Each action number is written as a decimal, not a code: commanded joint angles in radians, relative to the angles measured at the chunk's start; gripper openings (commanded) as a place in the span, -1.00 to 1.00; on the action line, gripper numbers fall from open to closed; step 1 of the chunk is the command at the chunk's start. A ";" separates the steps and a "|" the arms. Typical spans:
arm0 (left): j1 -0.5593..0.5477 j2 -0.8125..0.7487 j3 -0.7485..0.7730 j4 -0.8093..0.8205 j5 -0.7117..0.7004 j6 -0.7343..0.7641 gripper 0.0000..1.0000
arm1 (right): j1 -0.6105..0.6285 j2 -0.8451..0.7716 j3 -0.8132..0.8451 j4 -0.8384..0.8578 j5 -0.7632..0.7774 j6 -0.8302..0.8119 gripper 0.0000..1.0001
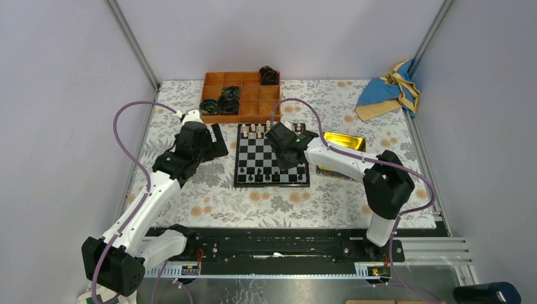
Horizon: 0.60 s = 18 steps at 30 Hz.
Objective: Set up the chess pieces on the board
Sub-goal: Place the chess piece on the chessboard.
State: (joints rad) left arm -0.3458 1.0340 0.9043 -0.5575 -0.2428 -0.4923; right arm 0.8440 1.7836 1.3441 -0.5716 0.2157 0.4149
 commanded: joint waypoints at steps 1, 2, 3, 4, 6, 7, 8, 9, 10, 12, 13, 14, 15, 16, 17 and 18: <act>0.007 -0.020 -0.008 0.030 0.007 -0.011 0.98 | 0.013 0.011 -0.003 0.004 0.000 -0.011 -1.00; 0.007 -0.020 -0.008 0.030 0.008 -0.011 0.98 | 0.015 0.014 -0.005 0.002 0.001 -0.010 -1.00; 0.007 -0.019 -0.008 0.030 0.008 -0.011 0.97 | 0.016 0.017 -0.008 0.004 0.001 -0.011 -1.00; 0.007 -0.018 -0.008 0.031 0.009 -0.011 0.97 | 0.016 0.020 -0.011 0.005 0.002 -0.011 -1.00; 0.007 -0.017 -0.007 0.031 0.008 -0.011 0.97 | 0.018 0.023 -0.017 0.010 0.003 -0.011 -1.00; 0.007 -0.016 -0.006 0.031 0.009 -0.011 0.98 | 0.018 0.024 -0.021 0.013 0.004 -0.012 -1.00; 0.007 -0.015 -0.005 0.031 0.009 -0.010 0.98 | 0.017 0.026 -0.024 0.014 0.005 -0.013 -1.00; 0.007 -0.014 -0.005 0.032 0.008 -0.010 0.97 | 0.017 0.028 -0.026 0.015 0.005 -0.013 -1.00; 0.007 -0.014 -0.005 0.032 0.008 -0.011 0.97 | 0.018 0.030 -0.028 0.015 0.002 -0.013 -1.00; 0.007 -0.014 -0.007 0.032 0.009 -0.011 0.97 | 0.018 0.033 -0.032 0.018 -0.001 -0.013 -1.00; 0.008 -0.015 -0.007 0.032 0.008 -0.010 0.97 | 0.018 0.034 -0.034 0.019 -0.001 -0.011 -1.00; 0.007 -0.014 -0.009 0.031 0.009 -0.011 0.97 | 0.018 0.034 -0.036 0.019 -0.001 -0.011 -1.00; 0.007 -0.014 -0.011 0.033 0.008 -0.011 0.97 | 0.017 0.034 -0.037 0.021 -0.002 -0.011 -1.00; 0.007 -0.014 -0.011 0.032 0.008 -0.012 0.98 | 0.017 0.035 -0.038 0.022 -0.003 -0.010 -1.00; 0.007 -0.015 -0.013 0.032 0.008 -0.014 0.97 | 0.018 0.035 -0.039 0.023 -0.005 -0.009 -1.00; 0.007 -0.014 -0.014 0.032 0.008 -0.014 0.97 | 0.019 0.035 -0.040 0.023 -0.006 -0.009 -1.00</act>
State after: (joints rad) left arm -0.3458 1.0309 0.9009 -0.5575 -0.2424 -0.4923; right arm 0.8513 1.8175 1.3079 -0.5632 0.2157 0.4149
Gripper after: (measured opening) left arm 0.989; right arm 0.156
